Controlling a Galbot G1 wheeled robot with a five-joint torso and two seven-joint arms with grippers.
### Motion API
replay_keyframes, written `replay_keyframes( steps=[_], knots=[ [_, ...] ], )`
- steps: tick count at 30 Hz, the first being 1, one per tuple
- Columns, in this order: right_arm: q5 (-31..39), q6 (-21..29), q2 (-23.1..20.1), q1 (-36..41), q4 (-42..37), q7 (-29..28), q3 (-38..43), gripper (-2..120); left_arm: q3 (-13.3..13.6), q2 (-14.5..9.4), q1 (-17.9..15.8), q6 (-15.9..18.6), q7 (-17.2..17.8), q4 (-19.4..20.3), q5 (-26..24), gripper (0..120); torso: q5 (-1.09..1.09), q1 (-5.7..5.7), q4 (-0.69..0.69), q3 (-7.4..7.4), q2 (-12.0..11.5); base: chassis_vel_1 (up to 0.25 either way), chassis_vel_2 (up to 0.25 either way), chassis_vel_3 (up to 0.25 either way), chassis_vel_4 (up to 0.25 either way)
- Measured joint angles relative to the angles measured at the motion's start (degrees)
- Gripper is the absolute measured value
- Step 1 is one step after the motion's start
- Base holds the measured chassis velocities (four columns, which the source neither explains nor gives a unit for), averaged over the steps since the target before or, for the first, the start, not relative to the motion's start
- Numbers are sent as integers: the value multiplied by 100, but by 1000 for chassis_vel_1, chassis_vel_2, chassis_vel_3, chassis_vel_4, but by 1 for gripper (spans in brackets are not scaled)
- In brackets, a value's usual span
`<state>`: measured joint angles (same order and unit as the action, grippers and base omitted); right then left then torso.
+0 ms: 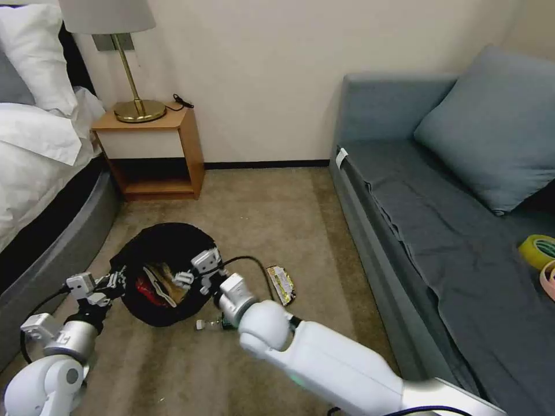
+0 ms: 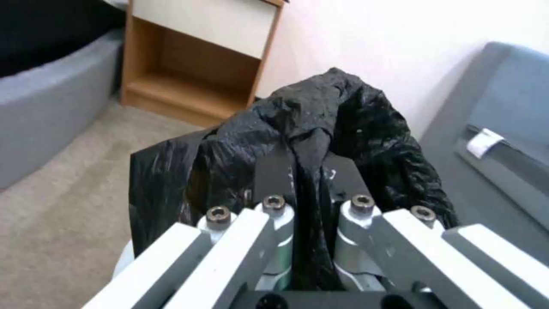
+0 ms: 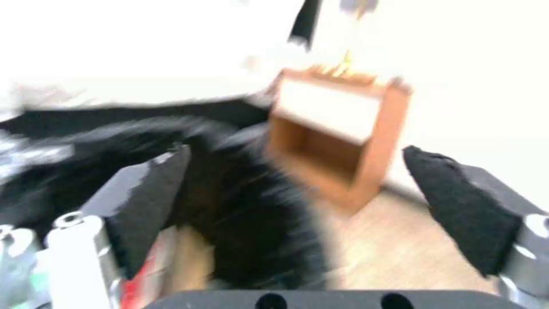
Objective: Pick up the trash bin, then pick up the garbage on the floor and place it into the trash bin.
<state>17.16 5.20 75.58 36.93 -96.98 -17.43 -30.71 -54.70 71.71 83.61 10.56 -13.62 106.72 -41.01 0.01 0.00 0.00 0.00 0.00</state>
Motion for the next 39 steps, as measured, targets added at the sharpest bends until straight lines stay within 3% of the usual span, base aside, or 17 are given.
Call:
replay_keyframes(
  steps=[5,7,15,18,26,39],
  knots=[
    [-678,-348,-348,234,-494,-192,371,100,-156,91,-11,-26,-27,-13,119,4,0,0,0,0,0,0,0,0,0],
    [-1140,-570,-706,548,-876,-270,778,100,-237,201,18,-29,-33,-13,123,4,0,0,1,0,0,0,0,0,0],
    [-1755,-852,-1739,1694,-1724,-349,2020,100,-253,411,23,-29,-21,-3,176,4,1,0,-4,0,0,0,0,0,0],
    [-1914,-871,-1894,2174,-2029,-343,2468,100,-255,471,7,-29,-8,11,191,4,2,0,-1,0,0,0,0,0,0],
    [-2466,-995,-1668,3606,-2501,-141,3271,100,-258,542,-13,-20,28,36,242,4,0,0,0,0,0,0,0,0,0],
    [-2500,-1142,-1564,3854,-2557,-5,3351,100,-344,414,-34,-6,49,34,156,4,-1,0,0,0,0,0,0,0,0]
  ],
)
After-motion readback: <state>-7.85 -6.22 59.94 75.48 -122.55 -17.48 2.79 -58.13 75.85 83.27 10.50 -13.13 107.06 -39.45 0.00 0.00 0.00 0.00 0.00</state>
